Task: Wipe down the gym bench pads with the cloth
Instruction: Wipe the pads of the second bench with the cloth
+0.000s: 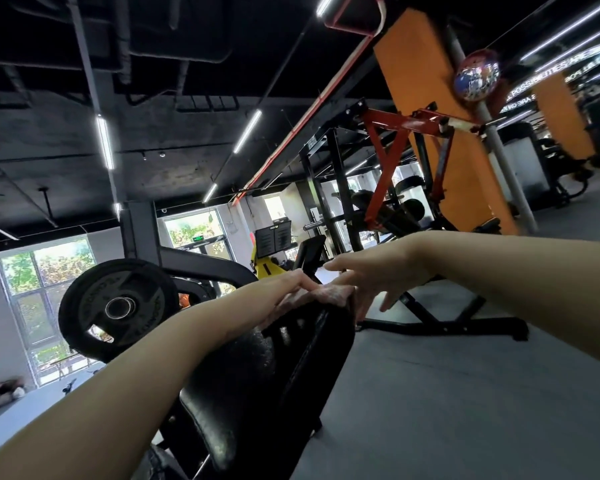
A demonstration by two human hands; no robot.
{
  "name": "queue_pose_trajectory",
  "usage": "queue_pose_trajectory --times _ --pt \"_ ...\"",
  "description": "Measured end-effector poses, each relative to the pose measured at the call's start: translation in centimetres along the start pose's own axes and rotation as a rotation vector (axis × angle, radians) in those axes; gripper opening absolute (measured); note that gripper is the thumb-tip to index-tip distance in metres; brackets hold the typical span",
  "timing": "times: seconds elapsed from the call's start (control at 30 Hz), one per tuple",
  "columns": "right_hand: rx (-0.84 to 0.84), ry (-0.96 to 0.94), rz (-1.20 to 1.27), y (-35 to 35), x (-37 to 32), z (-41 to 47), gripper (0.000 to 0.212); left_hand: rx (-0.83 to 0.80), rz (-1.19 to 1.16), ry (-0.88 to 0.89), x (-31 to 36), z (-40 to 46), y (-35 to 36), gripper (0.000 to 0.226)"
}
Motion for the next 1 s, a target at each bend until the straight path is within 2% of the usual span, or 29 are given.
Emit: queue_pose_trajectory --times 0.1,0.23,0.37,0.5,0.57,0.63,0.73,0.8,0.9,1.0 --pt "-0.015 0.001 0.030 0.6 0.9 -1.6 0.066 0.010 0.009 -0.004 1.2 -0.3 0.5 0.039" --pt "-0.006 -0.010 0.119 2.0 1.4 -3.4 0.060 0.025 0.053 0.127 3.5 -1.3 1.5 0.029" --pt "0.054 -0.094 0.331 4.3 2.1 -4.0 0.054 0.028 0.366 0.269 5.6 -2.8 2.7 0.031" --pt "0.253 -0.225 0.714 6.8 3.0 -4.0 0.044 -0.004 0.514 0.305 6.1 -4.7 3.7 0.034" --pt "0.375 -0.311 0.802 8.2 2.6 -4.6 0.038 -0.003 0.527 0.298 5.9 -5.6 4.1 0.033" --pt "0.479 -0.395 0.854 9.5 1.8 -5.2 0.036 -0.010 0.543 0.295 5.3 -6.7 4.5 0.032" --pt "0.504 -0.433 0.872 12.1 0.7 -4.7 0.045 0.006 0.565 0.358 4.1 -8.5 4.9 0.033" --pt "0.555 -0.446 0.876 13.4 0.3 -4.2 0.044 0.039 0.560 0.431 3.8 -9.9 5.1 0.041" --pt "0.756 -0.394 0.897 14.4 0.5 -4.9 0.040 0.057 0.580 0.468 3.3 -11.9 5.5 0.052" --pt "0.918 -0.285 0.862 14.6 0.0 -5.8 0.046 0.063 0.620 0.484 2.8 -13.6 6.1 0.046"
Point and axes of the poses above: each hand's wrist, its own z-axis towards the middle knuckle, its own y-axis out of the palm, x = y × z, the point moved 10 cm from there along z, towards the middle knuckle, and after that the axes turned 14 degrees about y, right-handed, at the moved point
